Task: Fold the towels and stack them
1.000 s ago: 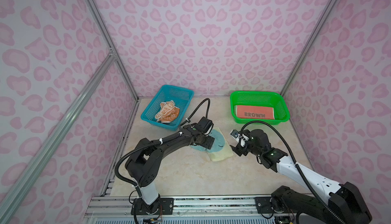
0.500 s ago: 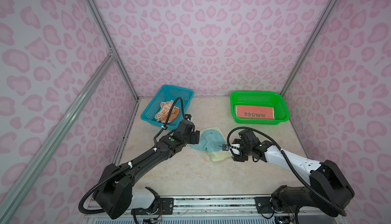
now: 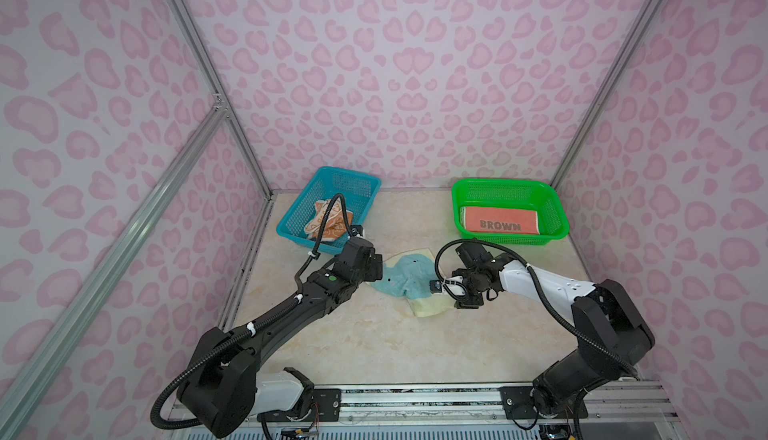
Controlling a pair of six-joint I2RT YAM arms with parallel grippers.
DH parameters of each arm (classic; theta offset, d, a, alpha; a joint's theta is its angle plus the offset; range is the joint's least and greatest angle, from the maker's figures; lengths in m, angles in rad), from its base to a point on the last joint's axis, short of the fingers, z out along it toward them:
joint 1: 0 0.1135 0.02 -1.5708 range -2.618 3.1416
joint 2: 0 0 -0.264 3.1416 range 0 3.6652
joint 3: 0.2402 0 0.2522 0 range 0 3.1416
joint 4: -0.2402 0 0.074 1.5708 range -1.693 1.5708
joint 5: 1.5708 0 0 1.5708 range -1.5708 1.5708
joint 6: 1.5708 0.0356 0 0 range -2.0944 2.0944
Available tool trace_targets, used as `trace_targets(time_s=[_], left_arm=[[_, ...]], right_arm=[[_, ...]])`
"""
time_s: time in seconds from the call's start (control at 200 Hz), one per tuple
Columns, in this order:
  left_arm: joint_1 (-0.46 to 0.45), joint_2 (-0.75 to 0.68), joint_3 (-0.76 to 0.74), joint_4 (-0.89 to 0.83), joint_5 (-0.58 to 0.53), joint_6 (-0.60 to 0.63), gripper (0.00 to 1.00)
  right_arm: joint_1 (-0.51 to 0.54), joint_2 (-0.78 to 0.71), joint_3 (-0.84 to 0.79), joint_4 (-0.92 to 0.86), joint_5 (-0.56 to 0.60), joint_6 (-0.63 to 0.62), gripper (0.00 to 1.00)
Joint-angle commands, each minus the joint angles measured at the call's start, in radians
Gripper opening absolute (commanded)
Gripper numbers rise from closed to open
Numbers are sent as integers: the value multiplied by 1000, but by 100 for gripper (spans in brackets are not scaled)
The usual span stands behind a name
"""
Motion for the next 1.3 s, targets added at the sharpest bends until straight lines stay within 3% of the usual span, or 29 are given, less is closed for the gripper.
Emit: trace_targets(time_s=[0.0, 0.455, 0.63, 0.78, 0.975, 1.105, 1.295], left_arm=[[5, 12, 19, 18, -18, 5, 86], [18, 50, 30, 7, -23, 9, 85], [22, 65, 36, 12, -22, 12, 85], [24, 76, 40, 11, -22, 15, 85], [24, 83, 44, 10, -19, 14, 85], [24, 77, 44, 10, -18, 16, 85], [24, 67, 47, 28, 12, 20, 85]], right_arm=[[1, 42, 40, -108, -31, -41, 66], [25, 213, 139, -189, 2, -47, 59], [30, 264, 165, -224, 0, -49, 41], [29, 282, 194, -269, -21, -47, 14], [18, 245, 261, -374, -111, -23, 2], [12, 190, 329, -446, -197, 37, 0], [13, 187, 523, -553, -263, 301, 0]])
